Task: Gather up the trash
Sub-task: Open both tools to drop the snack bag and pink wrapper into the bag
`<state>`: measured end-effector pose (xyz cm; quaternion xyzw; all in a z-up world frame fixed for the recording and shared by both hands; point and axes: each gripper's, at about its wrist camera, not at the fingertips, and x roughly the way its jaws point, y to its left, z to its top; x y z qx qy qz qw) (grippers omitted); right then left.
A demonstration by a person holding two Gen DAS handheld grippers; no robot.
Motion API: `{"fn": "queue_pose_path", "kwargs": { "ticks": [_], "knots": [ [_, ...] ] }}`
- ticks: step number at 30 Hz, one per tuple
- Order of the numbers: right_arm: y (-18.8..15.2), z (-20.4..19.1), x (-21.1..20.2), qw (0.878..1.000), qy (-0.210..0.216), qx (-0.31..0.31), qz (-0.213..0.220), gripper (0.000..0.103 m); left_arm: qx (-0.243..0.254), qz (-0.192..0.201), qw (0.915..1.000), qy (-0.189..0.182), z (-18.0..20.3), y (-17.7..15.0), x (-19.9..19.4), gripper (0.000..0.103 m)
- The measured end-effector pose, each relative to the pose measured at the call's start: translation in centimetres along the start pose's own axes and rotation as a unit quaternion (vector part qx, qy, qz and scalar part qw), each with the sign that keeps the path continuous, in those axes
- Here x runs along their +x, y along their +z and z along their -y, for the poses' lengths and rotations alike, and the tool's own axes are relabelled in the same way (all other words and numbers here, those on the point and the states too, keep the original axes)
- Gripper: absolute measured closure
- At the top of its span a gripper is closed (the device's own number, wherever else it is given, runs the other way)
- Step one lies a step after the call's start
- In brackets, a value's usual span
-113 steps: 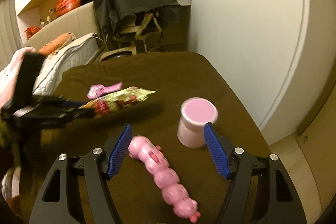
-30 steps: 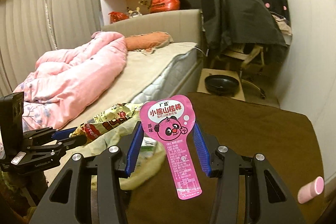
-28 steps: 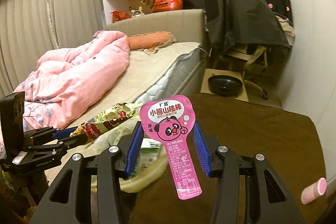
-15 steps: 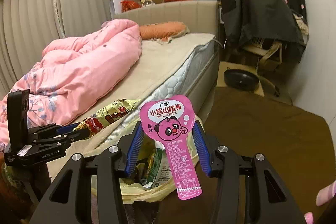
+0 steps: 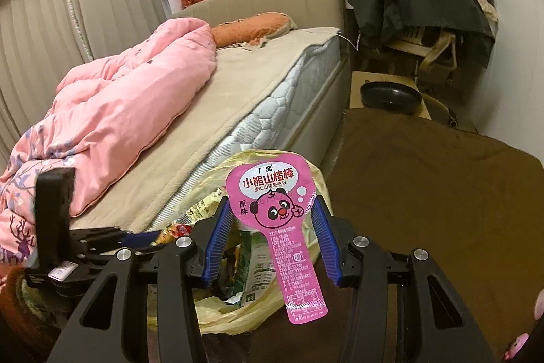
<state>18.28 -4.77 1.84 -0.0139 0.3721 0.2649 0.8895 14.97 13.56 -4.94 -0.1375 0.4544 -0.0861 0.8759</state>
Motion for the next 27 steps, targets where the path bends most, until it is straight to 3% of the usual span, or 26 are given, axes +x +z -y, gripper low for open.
{"fn": "queue_pose_path", "kwargs": {
  "ticks": [7,15,21,27],
  "knots": [
    [0.0,1.3,1.3,1.000,0.008,0.016,-0.006,0.058,0.003,-0.015,0.9992,0.038,-0.7,0.9,3.1,0.069],
    [0.1,0.8,2.8,1.000,0.022,0.014,-0.013,0.058,-0.002,-0.020,0.9997,0.016,-1.3,1.6,4.5,0.069],
    [-0.1,-0.2,3.5,0.999,0.033,0.000,-0.022,0.058,-0.025,0.002,0.9997,0.002,-2.6,2.1,2.1,0.058],
    [-0.6,-1.4,4.6,0.999,0.037,-0.003,-0.032,0.058,-0.016,0.041,0.9990,0.011,-2.8,2.1,-1.8,0.054]
  ]
}}
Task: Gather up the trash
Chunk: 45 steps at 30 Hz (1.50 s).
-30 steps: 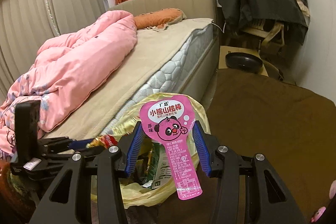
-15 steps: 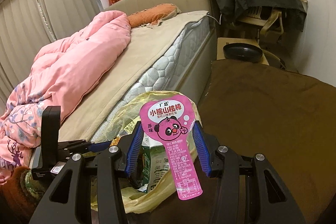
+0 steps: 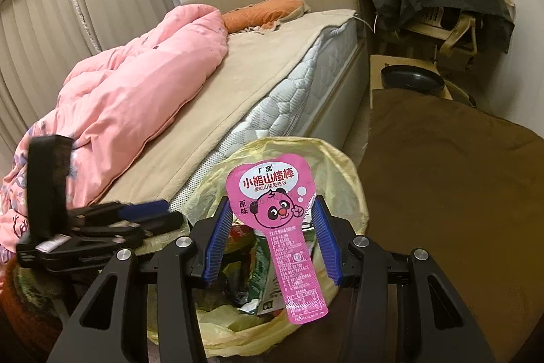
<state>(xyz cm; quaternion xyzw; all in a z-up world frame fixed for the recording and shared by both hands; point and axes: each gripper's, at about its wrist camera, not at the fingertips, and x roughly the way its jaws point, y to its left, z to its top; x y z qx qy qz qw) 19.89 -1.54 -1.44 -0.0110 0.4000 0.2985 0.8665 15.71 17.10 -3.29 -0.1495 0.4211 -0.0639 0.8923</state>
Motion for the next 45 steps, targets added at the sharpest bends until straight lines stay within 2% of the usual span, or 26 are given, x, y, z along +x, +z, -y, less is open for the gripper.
{"fn": "queue_pose_path", "kwargs": {
  "ticks": [8,10,11,14,22,26,28,30,33,38,41,45],
  "knots": [
    [-1.5,-1.6,2.1,0.999,-0.002,-0.007,-0.033,0.057,-0.009,0.045,0.9979,0.045,-1.8,-0.5,-4.5,0.053],
    [-1.8,-2.0,2.2,0.999,-0.013,-0.007,-0.035,0.051,-0.014,0.052,0.9975,0.046,-2.2,-0.8,-5.3,0.053],
    [-2.0,-2.2,2.1,0.999,-0.015,-0.007,-0.033,0.044,-0.016,0.057,0.9971,0.048,-2.3,-0.9,-5.8,0.053],
    [-2.4,-2.5,1.2,0.999,-0.027,-0.001,-0.029,0.040,-0.012,0.067,0.9965,0.048,-1.9,-1.5,-6.9,0.050],
    [-4.9,-3.2,-5.4,0.998,-0.058,0.030,0.019,0.039,0.014,0.078,0.9963,0.034,1.5,-3.6,-9.2,0.038],
    [-7.9,-4.5,-10.3,0.994,-0.091,0.027,0.050,0.039,0.036,0.077,0.9957,0.036,4.2,-5.9,-9.8,0.037],
    [-10.2,-5.3,-12.5,0.989,-0.133,0.016,0.056,0.039,0.041,0.072,0.9958,0.038,5.8,-7.4,-9.8,0.037],
    [-11.8,-5.4,-14.1,0.986,-0.156,0.016,0.061,0.039,0.052,0.065,0.9957,0.041,7.3,-8.7,-9.9,0.037],
    [-14.1,-5.1,-16.1,0.983,-0.169,0.028,0.063,0.039,0.076,0.067,0.9941,0.040,9.1,-10.4,-10.2,0.037],
    [-16.1,-4.2,-17.0,0.981,-0.175,0.073,0.046,0.039,0.085,0.075,0.9895,0.089,10.5,-12.2,-10.7,0.038],
    [-16.8,-4.5,-17.0,0.980,-0.175,0.084,0.050,0.039,0.078,0.070,0.9900,0.095,10.1,-12.4,-10.9,0.038],
    [-17.2,-5.5,-16.6,0.978,-0.189,0.069,0.048,0.039,0.082,0.078,0.9875,0.109,9.4,-12.6,-11.7,0.038]
  ]
}}
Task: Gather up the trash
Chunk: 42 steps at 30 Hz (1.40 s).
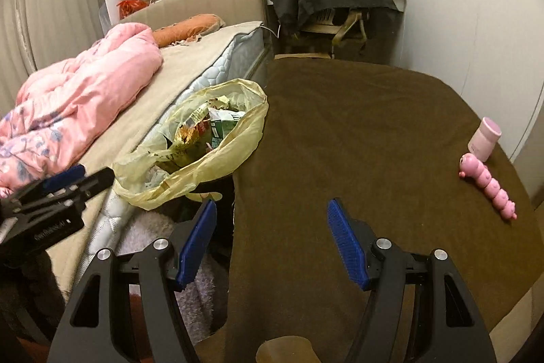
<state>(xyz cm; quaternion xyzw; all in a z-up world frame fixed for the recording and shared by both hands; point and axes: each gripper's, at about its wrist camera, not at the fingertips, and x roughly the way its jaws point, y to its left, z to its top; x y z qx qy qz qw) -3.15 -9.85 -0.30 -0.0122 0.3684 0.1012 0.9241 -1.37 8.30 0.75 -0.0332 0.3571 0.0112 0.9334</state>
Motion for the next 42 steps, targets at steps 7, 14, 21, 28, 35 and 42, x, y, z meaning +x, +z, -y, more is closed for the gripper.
{"fn": "queue_pose_path", "kwargs": {
  "ticks": [7,14,21,28,35,42],
  "knots": [
    [-0.1,-1.5,-0.1,1.000,-0.004,-0.012,0.005,0.039,-0.002,0.002,1.0000,0.002,-0.4,-0.2,-0.5,0.038],
    [-0.1,-2.0,-0.6,1.000,-0.007,-0.019,0.016,0.039,-0.006,-0.001,1.0000,-0.004,-0.9,-0.4,-0.5,0.038],
    [0.0,-2.2,-0.5,1.000,-0.008,-0.020,0.015,0.039,-0.003,0.006,1.0000,0.002,-1.1,-0.3,-1.0,0.038],
    [0.0,-2.3,-0.6,1.000,-0.008,-0.021,0.015,0.039,0.002,0.007,1.0000,0.004,-0.9,-0.2,-1.1,0.038],
    [0.0,-2.2,-0.6,1.000,-0.006,-0.019,0.016,0.039,0.005,0.006,0.9999,0.007,-0.9,-0.3,-1.1,0.038],
    [0.0,-2.1,-0.6,1.000,-0.006,-0.019,0.015,0.039,0.007,0.005,0.9999,0.007,-0.7,-0.3,-1.1,0.038]
  ]
}}
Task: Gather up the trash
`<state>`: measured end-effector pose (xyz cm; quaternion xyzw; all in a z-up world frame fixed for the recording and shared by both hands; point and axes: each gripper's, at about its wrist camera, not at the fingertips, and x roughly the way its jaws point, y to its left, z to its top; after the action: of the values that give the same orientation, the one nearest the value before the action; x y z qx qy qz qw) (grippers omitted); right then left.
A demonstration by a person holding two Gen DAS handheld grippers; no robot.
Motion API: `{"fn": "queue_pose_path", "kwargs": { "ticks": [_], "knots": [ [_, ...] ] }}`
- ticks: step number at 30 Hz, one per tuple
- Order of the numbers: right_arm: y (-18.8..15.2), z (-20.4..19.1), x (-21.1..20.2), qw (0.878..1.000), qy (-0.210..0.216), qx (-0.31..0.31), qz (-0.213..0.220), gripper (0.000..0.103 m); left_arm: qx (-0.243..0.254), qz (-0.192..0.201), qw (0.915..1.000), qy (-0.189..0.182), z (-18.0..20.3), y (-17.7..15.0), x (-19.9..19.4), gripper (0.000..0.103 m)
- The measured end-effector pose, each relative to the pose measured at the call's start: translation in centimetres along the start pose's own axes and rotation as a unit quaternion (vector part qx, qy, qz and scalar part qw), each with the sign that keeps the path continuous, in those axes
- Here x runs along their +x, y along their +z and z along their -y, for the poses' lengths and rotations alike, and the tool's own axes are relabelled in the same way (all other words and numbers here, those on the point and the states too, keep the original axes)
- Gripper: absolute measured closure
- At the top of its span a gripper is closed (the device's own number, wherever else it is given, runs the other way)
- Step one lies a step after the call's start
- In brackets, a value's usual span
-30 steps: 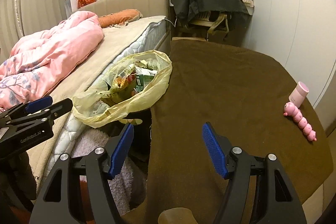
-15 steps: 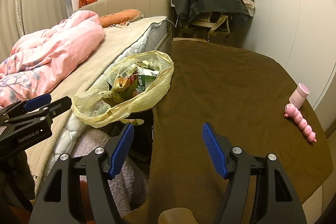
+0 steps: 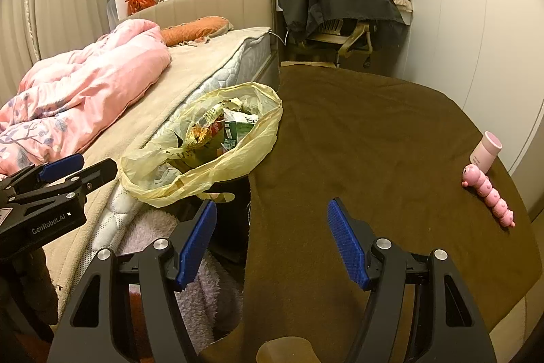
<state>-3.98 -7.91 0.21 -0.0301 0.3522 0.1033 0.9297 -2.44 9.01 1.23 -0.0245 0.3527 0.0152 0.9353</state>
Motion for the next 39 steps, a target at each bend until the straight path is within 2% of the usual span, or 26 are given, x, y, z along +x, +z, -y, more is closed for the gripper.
{"fn": "queue_pose_path", "kwargs": {
  "ticks": [39],
  "knots": [
    [0.02,-0.33,-0.30,1.000,-0.001,0.005,0.007,0.039,0.006,-0.001,1.0000,-0.002,-0.52,0.01,0.04,0.038]
  ]
}}
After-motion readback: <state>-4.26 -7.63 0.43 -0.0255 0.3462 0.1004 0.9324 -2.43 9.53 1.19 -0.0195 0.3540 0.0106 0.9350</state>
